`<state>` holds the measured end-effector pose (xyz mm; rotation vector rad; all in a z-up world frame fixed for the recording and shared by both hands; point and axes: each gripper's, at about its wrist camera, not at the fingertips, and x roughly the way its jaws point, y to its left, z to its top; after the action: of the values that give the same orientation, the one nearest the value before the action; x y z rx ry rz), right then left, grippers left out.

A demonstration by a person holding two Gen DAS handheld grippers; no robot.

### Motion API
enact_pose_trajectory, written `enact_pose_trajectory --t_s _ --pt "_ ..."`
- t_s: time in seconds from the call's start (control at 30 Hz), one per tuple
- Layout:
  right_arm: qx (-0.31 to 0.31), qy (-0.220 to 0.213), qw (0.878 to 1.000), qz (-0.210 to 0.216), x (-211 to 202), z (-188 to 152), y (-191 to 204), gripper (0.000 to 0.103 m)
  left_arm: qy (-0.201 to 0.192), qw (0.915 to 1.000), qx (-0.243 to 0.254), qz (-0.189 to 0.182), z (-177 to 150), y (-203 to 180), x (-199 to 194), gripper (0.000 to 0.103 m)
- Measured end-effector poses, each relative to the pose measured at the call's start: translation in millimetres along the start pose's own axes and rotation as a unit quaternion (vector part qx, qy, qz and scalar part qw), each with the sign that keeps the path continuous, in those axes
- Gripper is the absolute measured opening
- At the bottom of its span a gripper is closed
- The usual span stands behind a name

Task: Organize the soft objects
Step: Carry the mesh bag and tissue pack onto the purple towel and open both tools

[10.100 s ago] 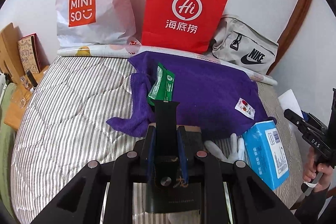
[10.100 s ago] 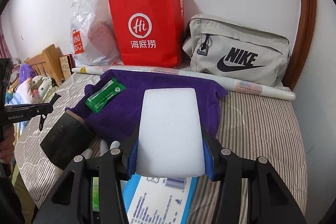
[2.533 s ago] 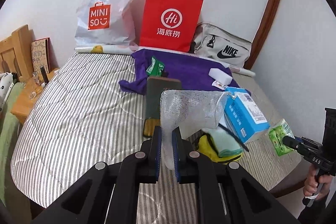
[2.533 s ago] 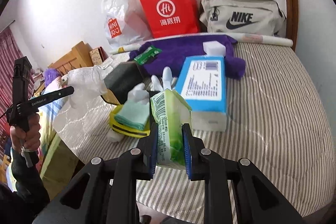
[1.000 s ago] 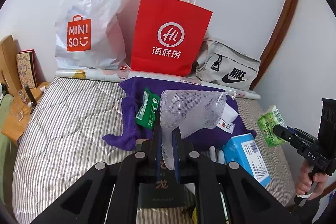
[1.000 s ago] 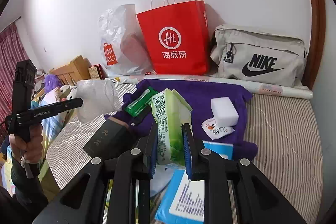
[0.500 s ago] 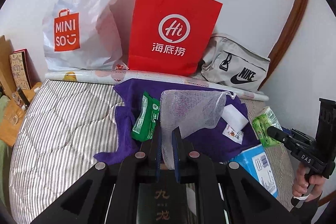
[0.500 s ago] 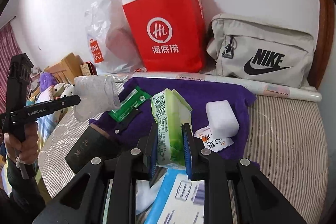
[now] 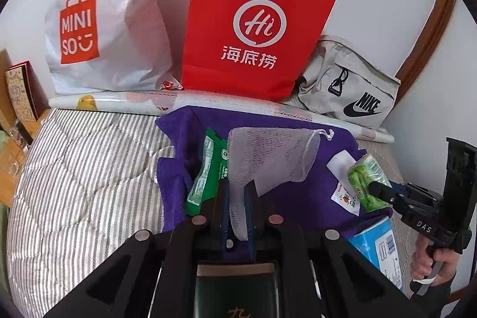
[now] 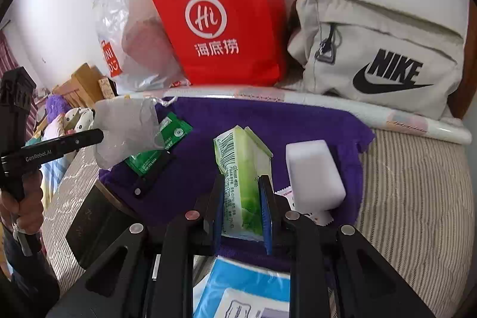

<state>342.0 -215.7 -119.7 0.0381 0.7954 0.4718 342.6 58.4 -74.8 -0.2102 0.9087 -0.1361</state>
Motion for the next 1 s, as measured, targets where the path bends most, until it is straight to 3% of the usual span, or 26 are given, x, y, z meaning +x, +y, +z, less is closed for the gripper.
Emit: enact_pose_trajectory --t_s 0.53,1.0 --pt "0.016 0.076 0.997 -0.019 42.0 -4.7 -16.4 0.021 0.039 0.9992 0.001 -0.003 7.3 -8.8 47.7 0.010" --pt "0.019 0.068 0.997 -0.014 35.8 -4.0 -22.3 0.025 0.070 0.9976 0.000 0.003 8.5 -13.8 76.6 0.011"
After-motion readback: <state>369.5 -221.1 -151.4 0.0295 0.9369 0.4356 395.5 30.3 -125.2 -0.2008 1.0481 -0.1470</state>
